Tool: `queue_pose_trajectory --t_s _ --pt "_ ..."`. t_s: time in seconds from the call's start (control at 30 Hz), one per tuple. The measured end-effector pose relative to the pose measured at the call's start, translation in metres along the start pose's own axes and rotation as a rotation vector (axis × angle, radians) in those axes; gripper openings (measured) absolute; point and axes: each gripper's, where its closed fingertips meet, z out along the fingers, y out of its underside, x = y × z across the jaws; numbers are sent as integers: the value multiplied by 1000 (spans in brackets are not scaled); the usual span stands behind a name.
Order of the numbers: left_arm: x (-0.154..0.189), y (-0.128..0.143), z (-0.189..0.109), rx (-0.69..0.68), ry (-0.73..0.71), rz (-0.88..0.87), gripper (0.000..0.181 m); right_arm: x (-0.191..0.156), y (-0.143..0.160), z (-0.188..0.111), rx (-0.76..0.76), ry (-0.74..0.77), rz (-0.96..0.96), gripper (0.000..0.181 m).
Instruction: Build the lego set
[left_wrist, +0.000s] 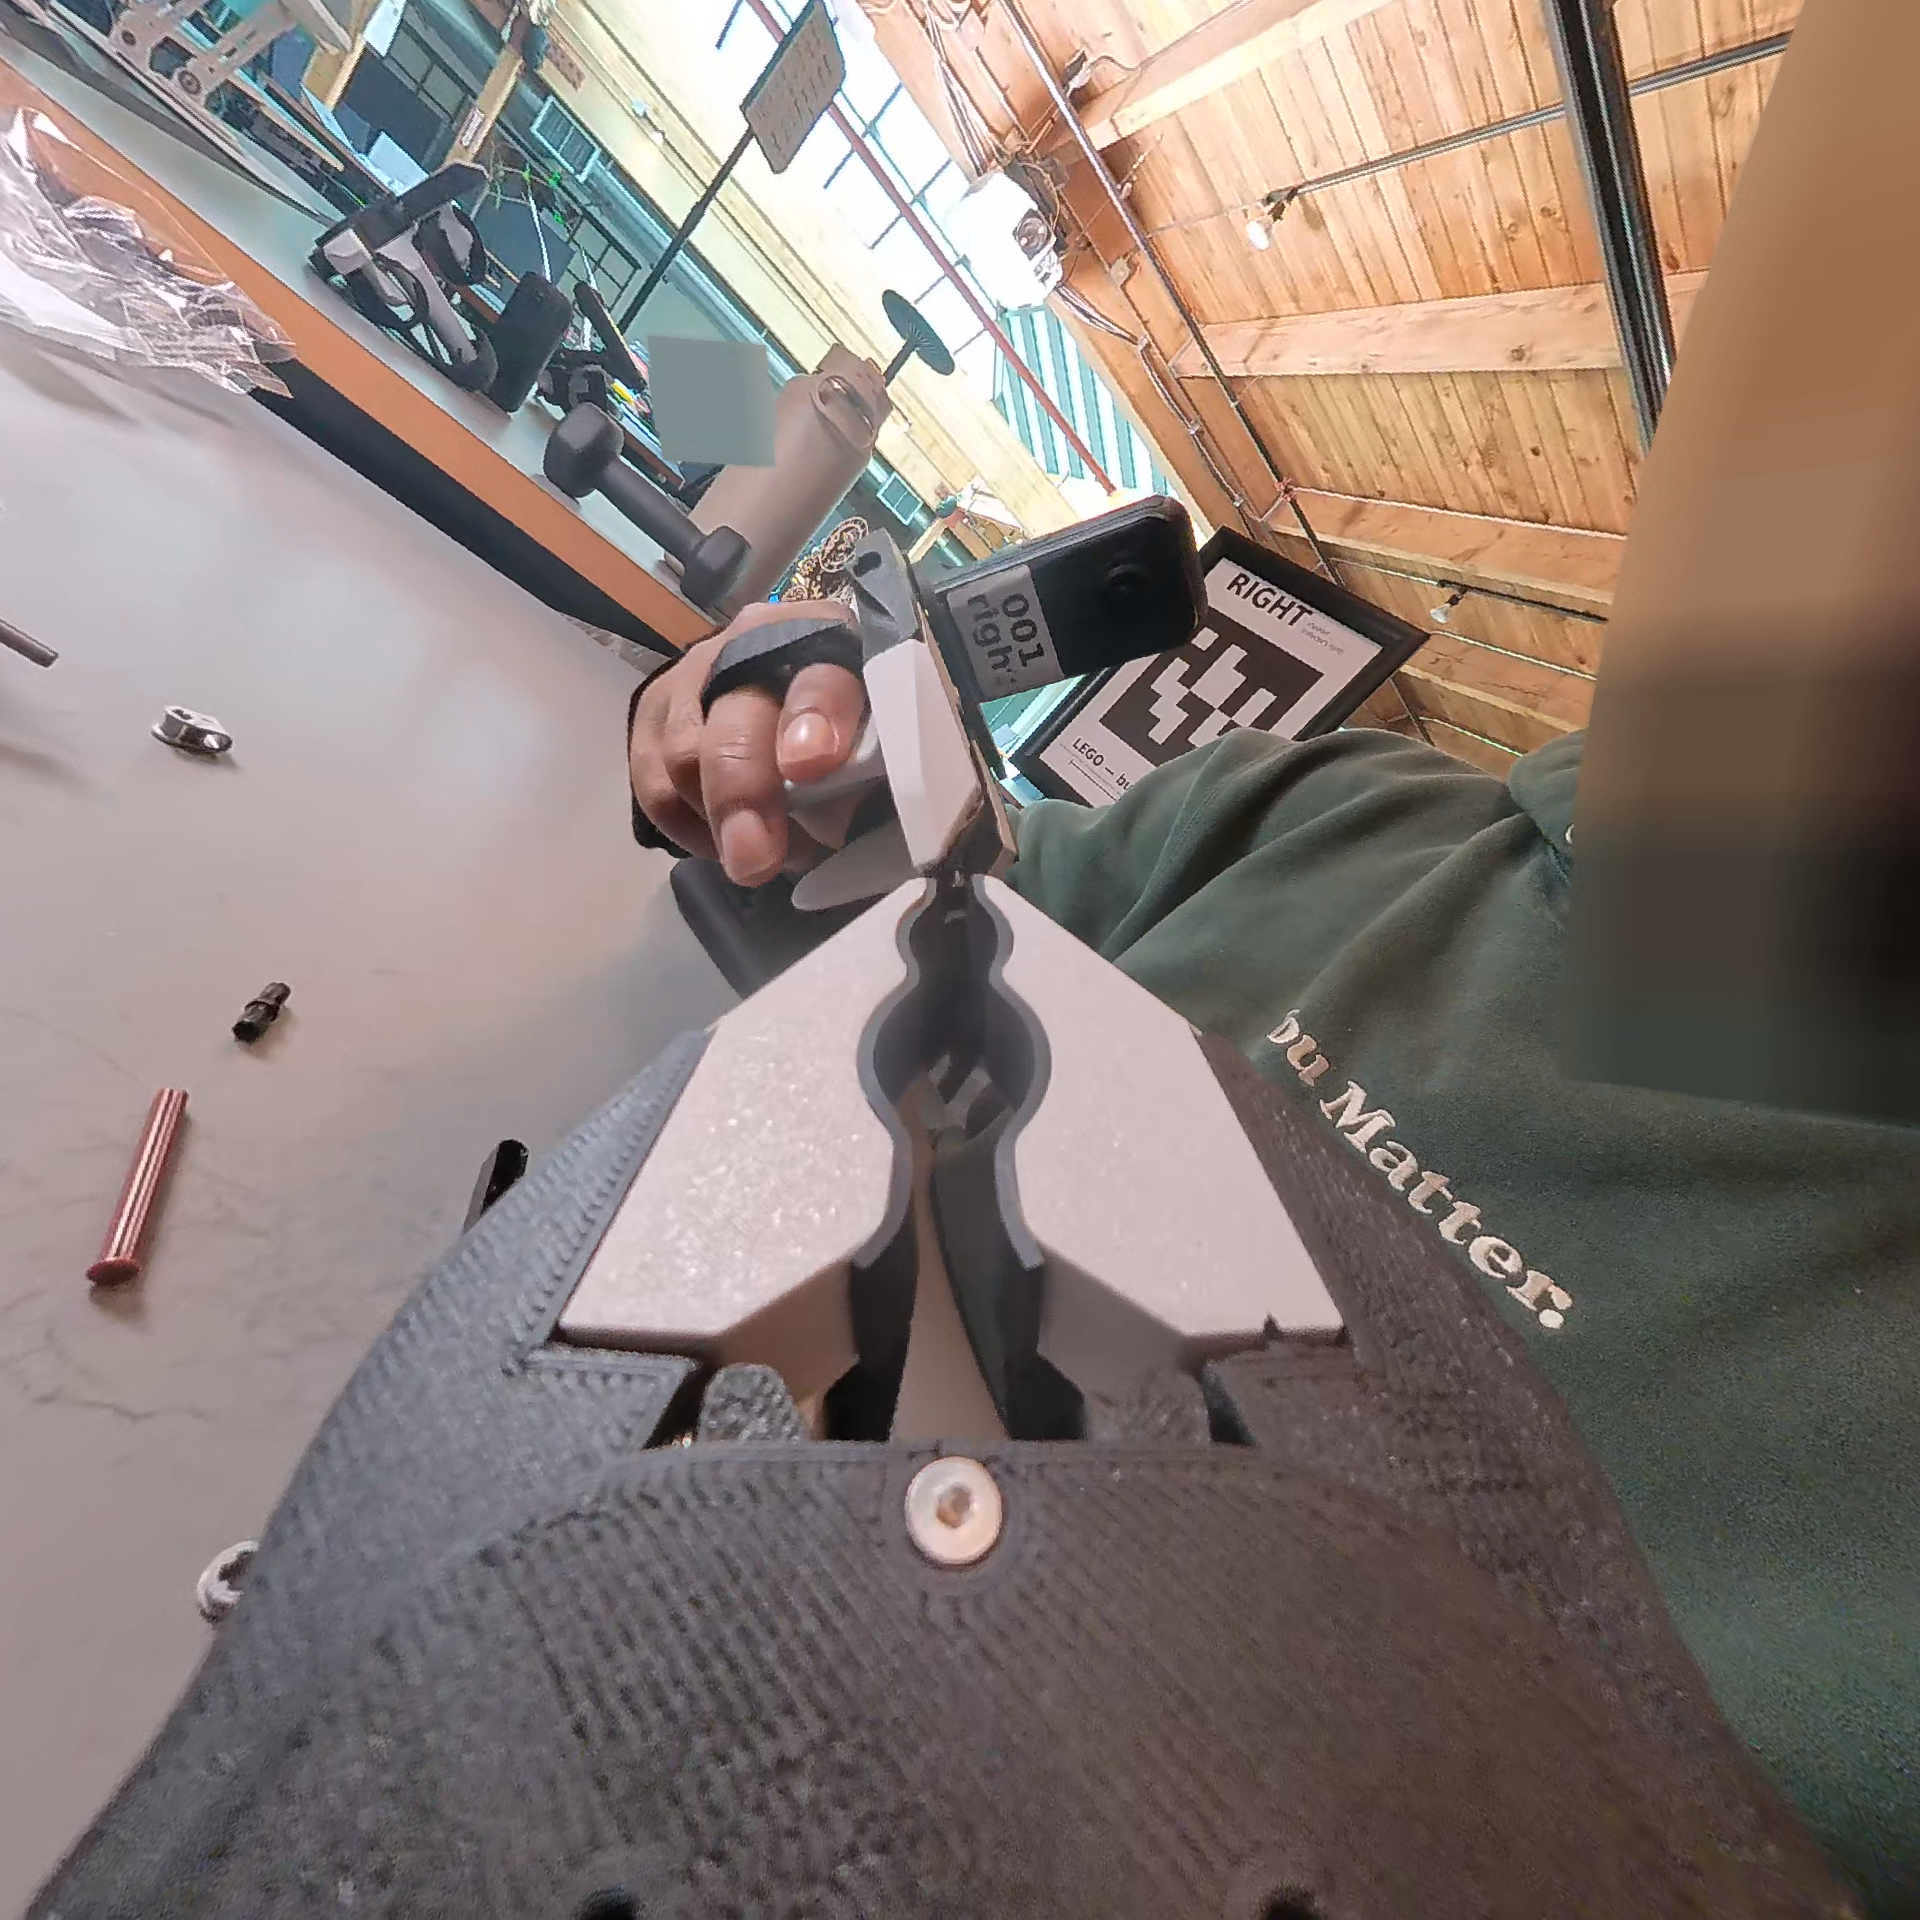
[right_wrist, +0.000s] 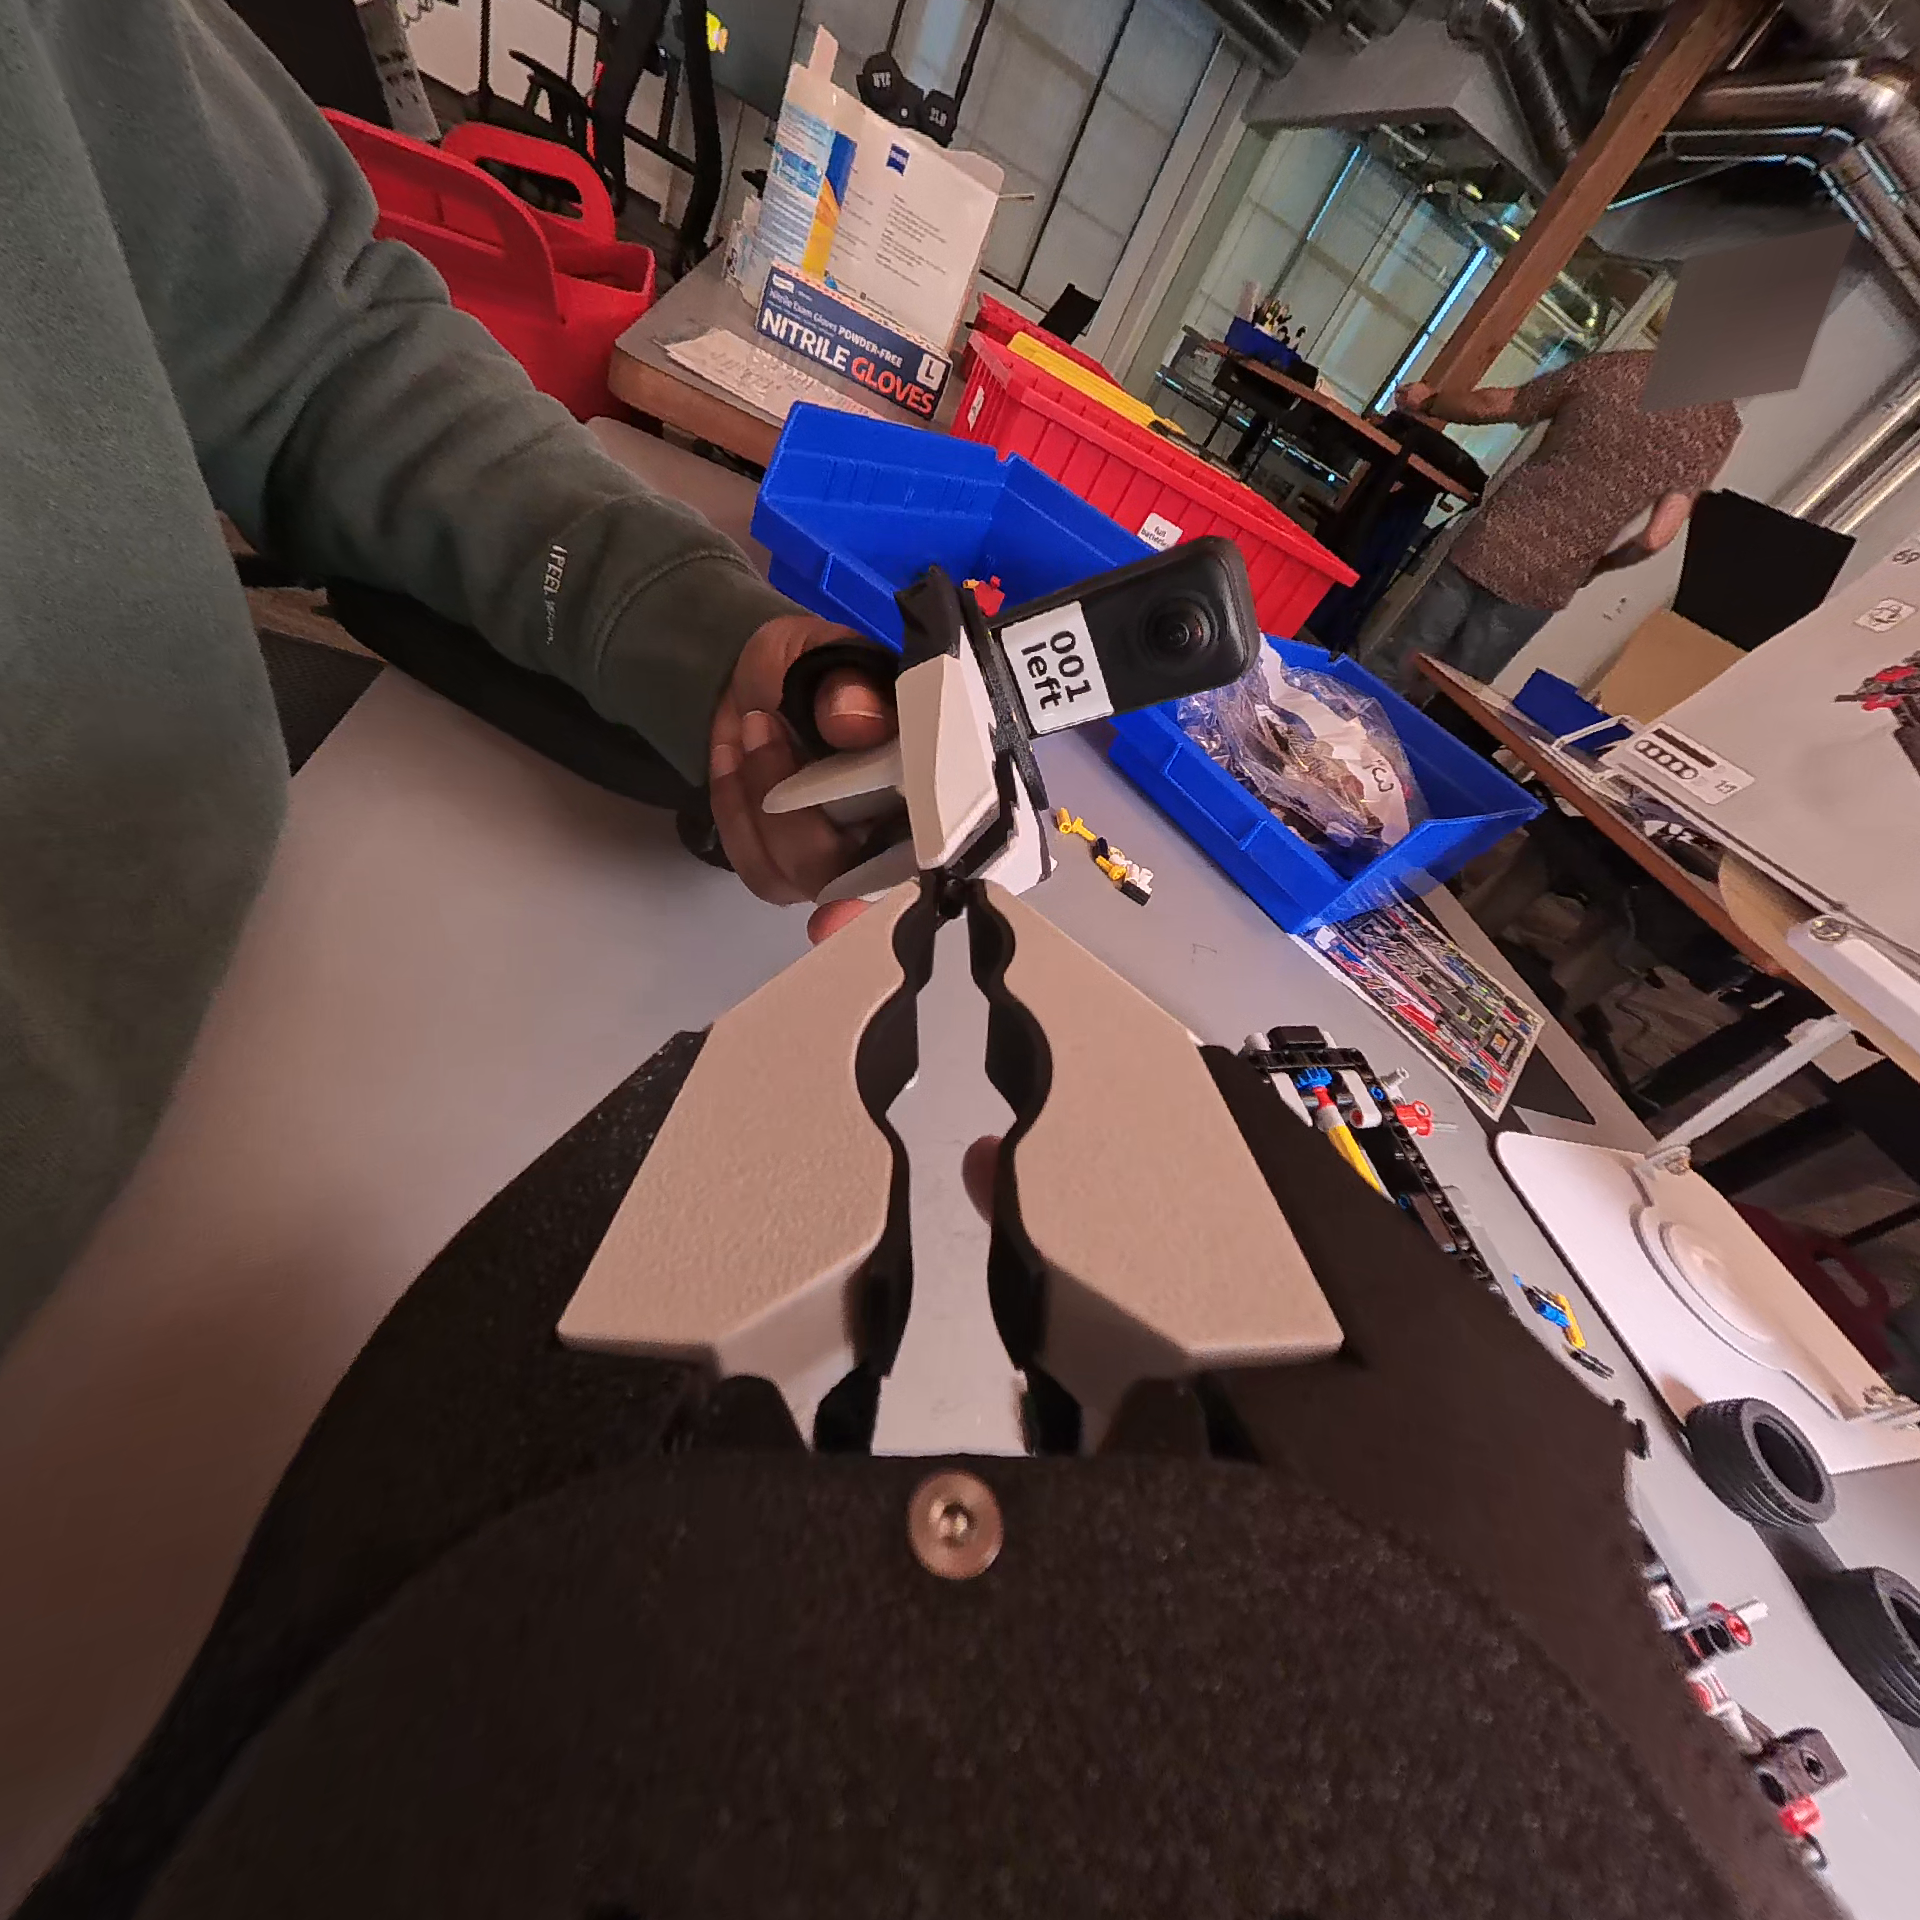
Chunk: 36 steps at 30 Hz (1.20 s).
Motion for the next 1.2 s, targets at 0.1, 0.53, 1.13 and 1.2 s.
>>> queue_pose_trajectory --t_s 0.1,0.53,1.13,1.2 --pt "-1 0 0 2 -4 -7 2 1 1 0 -11 -3 11 2" --pt "-3 -1 -1 10 -6 -29 2 3 2 0 -4 -7 68 3" --pt "-70 15 -43 -386 -644 603 32 25 48 -16 -233 -43 207 1" --pt "-77 28 -47 -476 -650 593 33 23 63 -23 -315 -96 253 1"
